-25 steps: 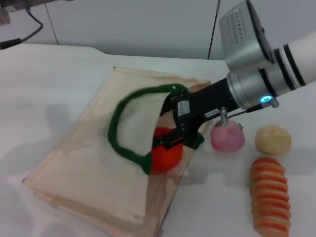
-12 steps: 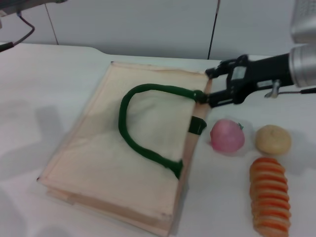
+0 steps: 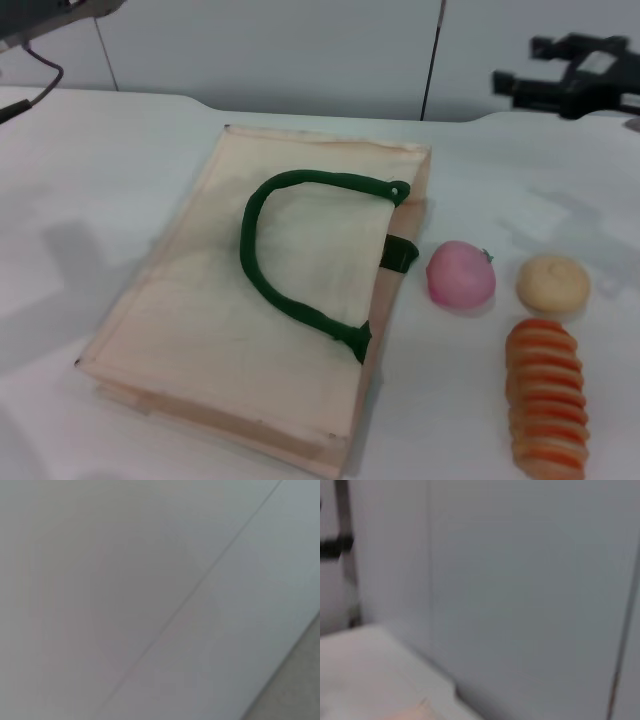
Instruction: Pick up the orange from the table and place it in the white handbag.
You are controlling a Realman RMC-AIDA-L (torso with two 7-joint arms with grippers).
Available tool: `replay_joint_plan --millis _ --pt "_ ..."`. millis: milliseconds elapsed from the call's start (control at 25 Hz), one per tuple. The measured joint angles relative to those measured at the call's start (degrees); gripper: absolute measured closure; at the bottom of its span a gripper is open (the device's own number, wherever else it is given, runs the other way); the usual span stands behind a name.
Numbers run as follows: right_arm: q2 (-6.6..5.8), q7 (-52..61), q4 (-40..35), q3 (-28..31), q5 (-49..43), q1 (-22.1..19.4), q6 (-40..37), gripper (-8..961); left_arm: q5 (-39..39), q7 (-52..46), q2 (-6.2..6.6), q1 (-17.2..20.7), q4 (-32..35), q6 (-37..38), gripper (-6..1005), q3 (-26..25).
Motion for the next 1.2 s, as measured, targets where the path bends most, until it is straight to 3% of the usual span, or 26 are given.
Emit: replay_joint_plan --millis 240,400,640,960,1200 --pt "0.0 -11.67 4.13 0.89 16.48 -5.05 -0.72 171 -4.94 7.51 -2.35 2.49 -0.27 -2.67 352 -0.01" --pt "0.11 -18.21 7.53 0.94 24.15 -7.1 -2.0 171 -9.06 16.26 -4.63 4.31 -0.41 -3.91 352 -0.05" --pt "0.19 -33.92 17.96 1.03 37.12 -8.44 -5.44 172 -12.07 31.0 -7.53 6.9 1.32 -9.04 352 -0.55" --pt "0.21 -48.87 29.79 1.08 55.48 -9.65 -5.74 173 -21.62 53.3 -7.78 13.13 13.81 -14.76 352 -0.72" --pt "0.22 -50.89 31.77 1.11 58.46 -10.58 -6.04 173 -26.51 68.83 -7.78 16.48 22.1 -16.81 352 -0.73"
